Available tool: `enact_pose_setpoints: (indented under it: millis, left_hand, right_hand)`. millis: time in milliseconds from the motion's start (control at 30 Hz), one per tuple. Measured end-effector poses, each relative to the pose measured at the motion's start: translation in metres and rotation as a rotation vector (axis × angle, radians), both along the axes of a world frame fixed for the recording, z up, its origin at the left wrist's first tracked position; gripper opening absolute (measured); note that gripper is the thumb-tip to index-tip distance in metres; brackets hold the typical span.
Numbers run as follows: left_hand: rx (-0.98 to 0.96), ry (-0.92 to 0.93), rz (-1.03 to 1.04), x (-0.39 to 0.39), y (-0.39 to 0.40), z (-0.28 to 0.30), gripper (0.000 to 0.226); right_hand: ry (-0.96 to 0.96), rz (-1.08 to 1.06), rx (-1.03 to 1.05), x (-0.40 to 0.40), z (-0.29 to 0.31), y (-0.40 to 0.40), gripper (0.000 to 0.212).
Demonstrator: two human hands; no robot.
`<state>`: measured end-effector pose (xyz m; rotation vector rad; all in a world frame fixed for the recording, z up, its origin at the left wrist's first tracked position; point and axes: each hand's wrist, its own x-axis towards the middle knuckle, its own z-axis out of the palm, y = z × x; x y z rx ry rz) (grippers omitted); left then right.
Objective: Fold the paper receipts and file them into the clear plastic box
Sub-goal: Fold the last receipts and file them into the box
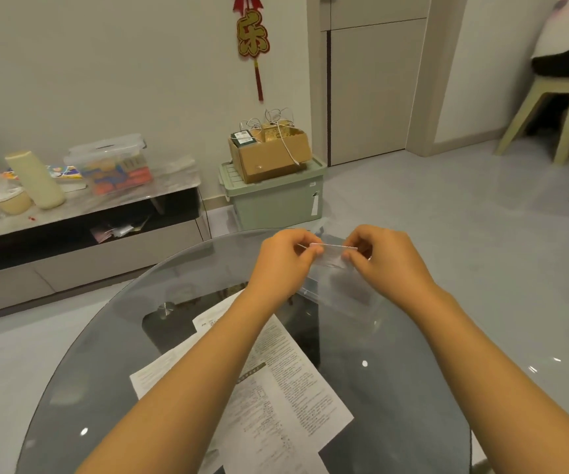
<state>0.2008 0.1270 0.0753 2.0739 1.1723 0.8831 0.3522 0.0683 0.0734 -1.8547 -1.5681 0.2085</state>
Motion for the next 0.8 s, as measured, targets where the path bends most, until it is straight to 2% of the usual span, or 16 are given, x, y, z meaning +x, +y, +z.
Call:
enact_pose_setpoints:
  millis: [200,300,400,467,633,700,800]
  left_hand:
    - [0.08,0.026,-0.029,0.032,0.03,-0.01,0.014]
    - [0.053,-0.003,0.003,0.046,0.042,-0.023,0.017]
    - [0.212,0.2,-0.087,0.055,0.047,-0.033,0.011]
    - [0.32,0.368,-0.203,0.062,0.048,-0.035,0.023]
    - [0.326,0.544,-0.413,0.078,0.05,-0.036,0.053]
    - [0.35,0.64,-0.436,0.082,0.051,-0.038,0.063]
    - [0.379,0.7,-0.429,0.085,0.051,-0.042,0.066]
  right_hand:
    - [0.026,-0.102,0.07,0.022,-0.01,0.015,0.005]
    - [0.015,-0.205,0.137,0.037,-0.015,0.023,0.006]
    - [0.004,-0.277,0.202,0.048,-0.021,0.028,0.008]
    - [-0.005,-0.296,0.197,0.053,-0.026,0.031,0.008]
    - [0.005,-0.303,0.153,0.056,-0.035,0.033,0.007]
    - [-0.019,-0.308,0.152,0.055,-0.037,0.035,0.008]
    - [-0.078,-0.336,0.144,0.054,-0.04,0.037,0.011]
